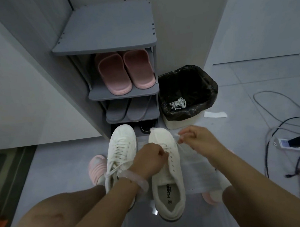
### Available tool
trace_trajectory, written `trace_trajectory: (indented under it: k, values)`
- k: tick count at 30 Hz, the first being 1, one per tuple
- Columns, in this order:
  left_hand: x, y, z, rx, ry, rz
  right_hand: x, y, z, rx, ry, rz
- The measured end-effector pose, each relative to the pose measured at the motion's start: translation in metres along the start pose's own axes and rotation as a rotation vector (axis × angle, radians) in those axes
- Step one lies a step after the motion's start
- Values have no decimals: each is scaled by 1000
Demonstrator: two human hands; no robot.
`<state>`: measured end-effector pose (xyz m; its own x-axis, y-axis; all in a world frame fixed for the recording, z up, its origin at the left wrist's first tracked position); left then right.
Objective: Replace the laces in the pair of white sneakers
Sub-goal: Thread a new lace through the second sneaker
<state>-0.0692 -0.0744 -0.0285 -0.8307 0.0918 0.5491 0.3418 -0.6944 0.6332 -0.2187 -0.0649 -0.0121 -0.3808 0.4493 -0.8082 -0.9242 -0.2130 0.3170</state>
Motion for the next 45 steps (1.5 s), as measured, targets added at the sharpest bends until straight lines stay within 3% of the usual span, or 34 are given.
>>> trace_trajectory:
  k: [5,8,21,26,37,40,43,45]
  values:
    - [-2,-11,-7,1,30,46,13,-26,-5,-134,40,436]
    - [-6,-11,-8,-30,34,132,13,-33,-8,-139,97,569]
    - [-4,-11,-7,5,-10,140,9,-45,-5,-99,168,615]
    - [-5,-13,-7,5,-16,158,16,-39,-7,-29,80,515]
    - [-4,-15,-8,108,-18,133,-1,-56,-1,-109,260,524]
    - [-4,-10,-5,134,-39,169,6,-60,-1,-153,176,495]
    - [-5,21,4,260,-43,444,13,-58,-3,-129,51,522]
    - [-7,39,11,257,-88,921,14,-58,-5,-127,4,523]
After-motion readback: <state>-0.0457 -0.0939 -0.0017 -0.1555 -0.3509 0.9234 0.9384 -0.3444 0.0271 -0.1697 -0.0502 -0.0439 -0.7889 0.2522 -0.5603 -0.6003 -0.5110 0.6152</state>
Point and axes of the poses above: each hand's wrist, its own z-axis away from the middle knuckle, its own y-axis out of the back of the hand, x = y × z, the point moved 9 cm from there along -z, towards the middle knuckle, and after that the axes turned 11 degrees about -x, right-handed, at the moved point
